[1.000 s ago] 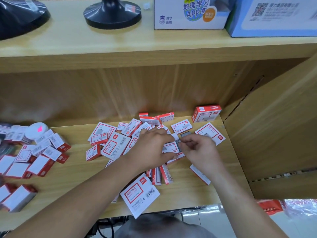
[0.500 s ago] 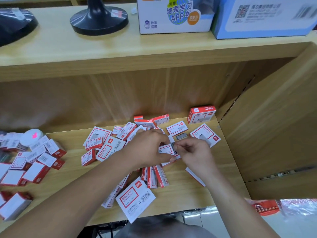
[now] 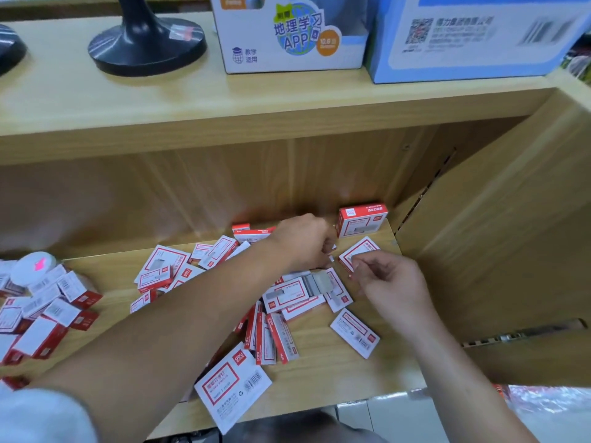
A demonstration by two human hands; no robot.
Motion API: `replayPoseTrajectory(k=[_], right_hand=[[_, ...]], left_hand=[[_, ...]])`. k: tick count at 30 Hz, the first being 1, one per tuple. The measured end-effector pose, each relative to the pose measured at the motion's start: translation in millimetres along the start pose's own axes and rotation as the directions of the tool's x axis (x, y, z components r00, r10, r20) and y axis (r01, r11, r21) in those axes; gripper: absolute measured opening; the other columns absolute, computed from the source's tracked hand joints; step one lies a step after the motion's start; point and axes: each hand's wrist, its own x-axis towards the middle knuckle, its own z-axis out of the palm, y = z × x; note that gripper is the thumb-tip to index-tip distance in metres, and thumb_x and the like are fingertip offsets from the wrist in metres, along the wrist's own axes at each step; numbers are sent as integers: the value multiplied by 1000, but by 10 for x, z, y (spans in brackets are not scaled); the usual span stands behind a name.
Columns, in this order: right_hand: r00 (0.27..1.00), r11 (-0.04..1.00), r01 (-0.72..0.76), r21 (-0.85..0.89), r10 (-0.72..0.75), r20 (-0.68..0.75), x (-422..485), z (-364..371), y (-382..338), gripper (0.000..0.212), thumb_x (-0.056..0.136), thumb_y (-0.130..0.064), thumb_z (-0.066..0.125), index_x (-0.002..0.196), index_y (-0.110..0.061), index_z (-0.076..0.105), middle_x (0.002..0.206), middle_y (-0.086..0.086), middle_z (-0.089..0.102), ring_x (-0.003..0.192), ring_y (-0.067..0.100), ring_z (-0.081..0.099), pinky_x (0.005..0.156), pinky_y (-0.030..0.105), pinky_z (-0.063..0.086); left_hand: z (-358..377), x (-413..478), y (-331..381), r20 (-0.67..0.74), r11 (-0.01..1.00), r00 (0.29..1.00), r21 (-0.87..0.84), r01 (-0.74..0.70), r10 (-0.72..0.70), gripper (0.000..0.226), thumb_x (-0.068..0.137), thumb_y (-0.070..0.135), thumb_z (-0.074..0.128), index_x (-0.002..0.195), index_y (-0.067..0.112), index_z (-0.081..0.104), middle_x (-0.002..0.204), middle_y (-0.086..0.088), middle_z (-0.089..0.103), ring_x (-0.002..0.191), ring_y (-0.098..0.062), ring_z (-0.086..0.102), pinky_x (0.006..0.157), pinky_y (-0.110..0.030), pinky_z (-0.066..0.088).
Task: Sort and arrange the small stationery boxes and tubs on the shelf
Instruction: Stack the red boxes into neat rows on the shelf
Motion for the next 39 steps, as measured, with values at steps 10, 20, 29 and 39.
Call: replayPoseTrajectory(k=[10,20,29,39], right_hand=[[1000,997,-15,71,14,11,-40,-45,-53,17,93,-11,66,81,-19,76,76,10,72,78,31,68,82,48,58],[997,986,-14,164,3,71,-86,62,-258,13,88,-12,76,92,-24,77,86,-8,78,85,8,73,73,18,56],[987,921,-103,377,47,155,-157,293,-489,13,89,-4,72,100,-5,77,86,15,77,83,30,75,68,30,61],[969,910,-127,394,29,246,-170,390,-505,21,92,3,65,104,-10,75,94,12,78,86,28,76,75,27,60]], left_hand=[[-4,-23,15,47,996,997,63,-58,56,19,87,30,76,74,23,64,85,3,57,77,-20,55,53,-27,31],[-95,-391,-82,-201,847,978,-528,-54,-63,9,80,17,84,78,18,76,73,5,72,67,-7,65,65,-31,57],[1,-992,-67,-123,349,957,-937,-24,-262,11,85,2,79,96,5,78,88,-11,78,88,-29,76,86,-37,62],[48,-1117,-94,-139,283,911,-959,-25,-389,12,84,12,83,94,11,78,82,-12,76,69,-16,71,65,-27,59]])
